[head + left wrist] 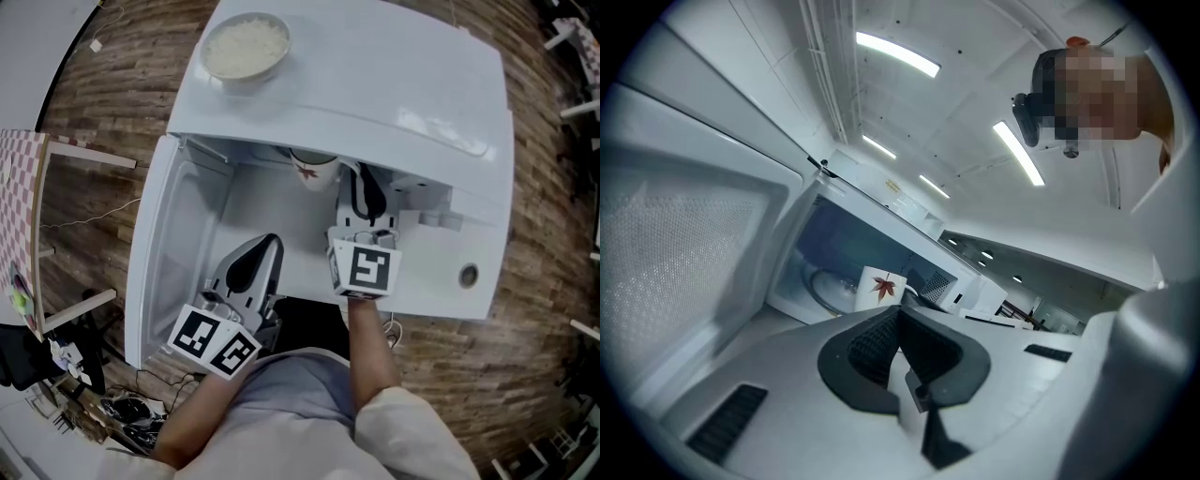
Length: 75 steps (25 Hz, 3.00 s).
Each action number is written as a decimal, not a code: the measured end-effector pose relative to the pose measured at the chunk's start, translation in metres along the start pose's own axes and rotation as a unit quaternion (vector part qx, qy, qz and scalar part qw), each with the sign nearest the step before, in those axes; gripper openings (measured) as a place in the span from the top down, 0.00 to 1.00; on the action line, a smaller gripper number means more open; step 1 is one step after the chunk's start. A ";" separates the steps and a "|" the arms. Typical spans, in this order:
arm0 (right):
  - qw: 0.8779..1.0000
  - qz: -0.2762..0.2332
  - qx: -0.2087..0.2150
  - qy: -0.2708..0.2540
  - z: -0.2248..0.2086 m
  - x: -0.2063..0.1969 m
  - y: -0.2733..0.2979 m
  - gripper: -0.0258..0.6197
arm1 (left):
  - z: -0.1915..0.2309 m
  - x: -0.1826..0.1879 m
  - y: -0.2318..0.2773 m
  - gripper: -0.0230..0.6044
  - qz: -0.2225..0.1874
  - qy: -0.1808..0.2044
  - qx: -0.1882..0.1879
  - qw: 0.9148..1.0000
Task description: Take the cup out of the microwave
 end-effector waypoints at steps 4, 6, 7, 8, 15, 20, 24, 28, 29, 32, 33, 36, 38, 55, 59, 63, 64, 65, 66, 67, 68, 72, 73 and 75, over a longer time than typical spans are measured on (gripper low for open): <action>1.000 -0.008 0.011 -0.008 0.003 0.005 -0.004 0.85 | -0.001 0.000 0.001 0.95 0.000 -0.001 -0.001 1.000; 1.000 -0.008 0.014 -0.013 0.005 0.007 -0.006 0.85 | -0.002 0.000 0.000 0.95 -0.001 0.000 -0.001 1.000; 1.000 -0.008 0.015 -0.015 0.006 0.007 -0.008 0.85 | -0.002 0.000 -0.001 0.95 -0.001 0.000 -0.001 1.000; 1.000 -0.008 0.017 -0.015 0.007 0.008 -0.009 0.85 | -0.002 0.000 -0.002 0.95 -0.001 0.000 -0.001 1.000; 1.000 -0.012 0.019 -0.015 0.010 0.012 -0.020 0.85 | -0.002 0.000 -0.007 0.95 -0.001 -0.001 -0.003 1.000; 1.000 -0.018 0.017 -0.016 0.012 0.017 -0.031 0.85 | -0.005 -0.001 -0.012 0.95 -0.003 -0.001 -0.008 1.000; 0.999 -0.021 0.017 -0.020 0.014 0.021 -0.039 0.85 | -0.007 -0.001 -0.015 0.95 -0.003 0.000 -0.015 1.000; 0.999 -0.024 0.016 -0.022 0.016 0.027 -0.048 0.85 | -0.010 0.000 -0.018 0.95 -0.003 0.000 -0.023 1.000; 0.999 -0.025 0.015 -0.023 0.016 0.029 -0.050 0.85 | -0.011 0.000 -0.018 0.95 -0.003 0.000 -0.025 1.000; 0.999 -0.030 0.014 -0.023 0.017 0.036 -0.057 0.85 | -0.014 0.001 -0.021 0.95 -0.004 -0.001 -0.030 1.000; 0.999 -0.031 0.015 -0.021 0.018 0.039 -0.059 0.85 | -0.015 0.002 -0.022 0.95 -0.005 -0.001 -0.033 0.999; 0.999 -0.034 0.022 -0.013 0.020 0.047 -0.064 0.85 | -0.017 0.005 -0.025 0.95 -0.007 0.003 -0.038 0.999; 0.999 -0.041 0.026 -0.015 0.022 0.053 -0.067 0.85 | -0.017 0.006 -0.028 0.95 -0.009 0.005 -0.041 0.999; 0.995 -0.087 0.055 0.020 0.020 0.107 -0.100 0.85 | -0.016 0.025 -0.064 0.95 -0.049 -0.001 -0.053 0.997; 0.993 -0.104 0.056 0.009 0.017 0.124 -0.109 0.85 | -0.022 0.032 -0.068 0.95 -0.057 0.004 -0.065 0.996; 0.992 -0.118 0.053 -0.002 0.019 0.138 -0.117 0.86 | -0.025 0.037 -0.072 0.95 -0.060 0.007 -0.077 0.995; 0.991 -0.121 0.053 -0.005 0.019 0.141 -0.118 0.86 | -0.025 0.038 -0.073 0.95 -0.061 0.008 -0.080 0.995; 0.991 -0.124 0.052 -0.006 0.019 0.144 -0.120 0.86 | -0.026 0.039 -0.073 0.95 -0.062 0.008 -0.083 0.995; 0.991 -0.125 0.052 -0.007 0.019 0.146 -0.122 0.86 | -0.027 0.040 -0.073 0.95 -0.062 0.008 -0.086 0.994; 0.991 -0.127 0.052 -0.008 0.018 0.149 -0.125 0.85 | -0.029 0.041 -0.074 0.95 -0.062 0.008 -0.089 0.994; 0.990 -0.128 0.051 -0.008 0.017 0.152 -0.128 0.86 | -0.031 0.041 -0.075 0.95 -0.063 0.009 -0.092 0.994; 0.989 -0.138 0.051 -0.009 0.014 0.166 -0.140 0.86 | -0.040 0.047 -0.079 0.95 -0.064 0.011 -0.106 0.992; 0.989 -0.140 0.051 -0.009 0.012 0.170 -0.141 0.86 | -0.043 0.050 -0.080 0.95 -0.064 0.010 -0.110 0.992; 0.988 -0.144 0.053 -0.011 0.010 0.176 -0.144 0.86 | -0.047 0.054 -0.080 0.95 -0.066 0.009 -0.117 0.991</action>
Point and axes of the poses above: the fingertips, and each gripper's own axes: y forward along the fingers, z to its left, x out of its top, the point moved 10 cm from there along -y, backward along the fingers, and after that the axes turned 13 degrees about -y, right-handed, at the moved point
